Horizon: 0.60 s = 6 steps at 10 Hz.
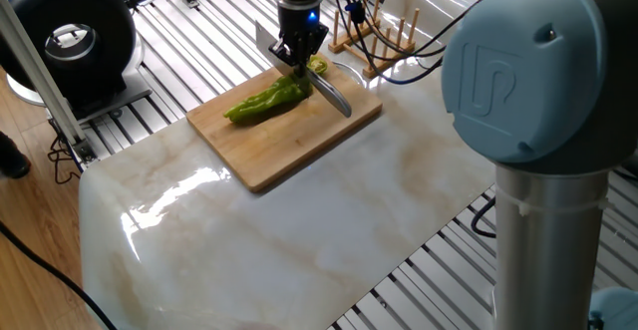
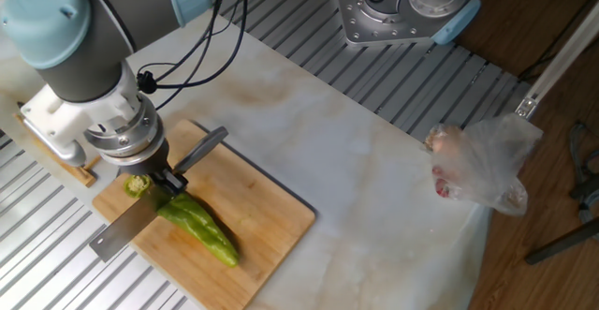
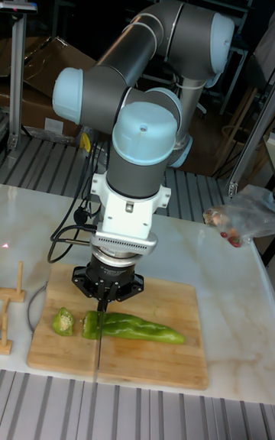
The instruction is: Chop the chili peppers
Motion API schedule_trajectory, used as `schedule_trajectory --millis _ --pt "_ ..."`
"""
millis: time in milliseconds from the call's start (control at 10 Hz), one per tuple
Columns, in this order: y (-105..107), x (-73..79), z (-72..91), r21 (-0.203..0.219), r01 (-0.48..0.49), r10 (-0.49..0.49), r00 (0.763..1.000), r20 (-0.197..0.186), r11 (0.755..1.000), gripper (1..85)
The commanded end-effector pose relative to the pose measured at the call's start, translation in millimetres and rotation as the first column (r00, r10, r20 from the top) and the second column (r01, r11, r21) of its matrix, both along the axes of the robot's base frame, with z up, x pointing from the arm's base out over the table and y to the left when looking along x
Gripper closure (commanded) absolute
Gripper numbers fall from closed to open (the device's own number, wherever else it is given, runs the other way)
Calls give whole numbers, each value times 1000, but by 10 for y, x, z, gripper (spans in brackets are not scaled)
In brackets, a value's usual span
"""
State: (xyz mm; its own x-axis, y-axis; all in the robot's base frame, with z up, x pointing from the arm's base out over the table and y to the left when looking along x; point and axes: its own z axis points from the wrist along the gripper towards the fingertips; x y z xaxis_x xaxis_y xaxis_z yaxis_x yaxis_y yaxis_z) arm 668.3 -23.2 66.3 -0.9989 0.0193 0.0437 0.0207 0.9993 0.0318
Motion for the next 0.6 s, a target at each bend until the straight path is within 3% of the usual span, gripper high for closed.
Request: schedule_trajectory --millis 0,300,500 --pt "28 60 -24 18 16 -16 1000 -1 1000 843" --pt "-1 119 -111 -3 13 -13 1000 15 1000 843" --pt "5 103 -54 15 8 -8 1000 -5 1000 843"
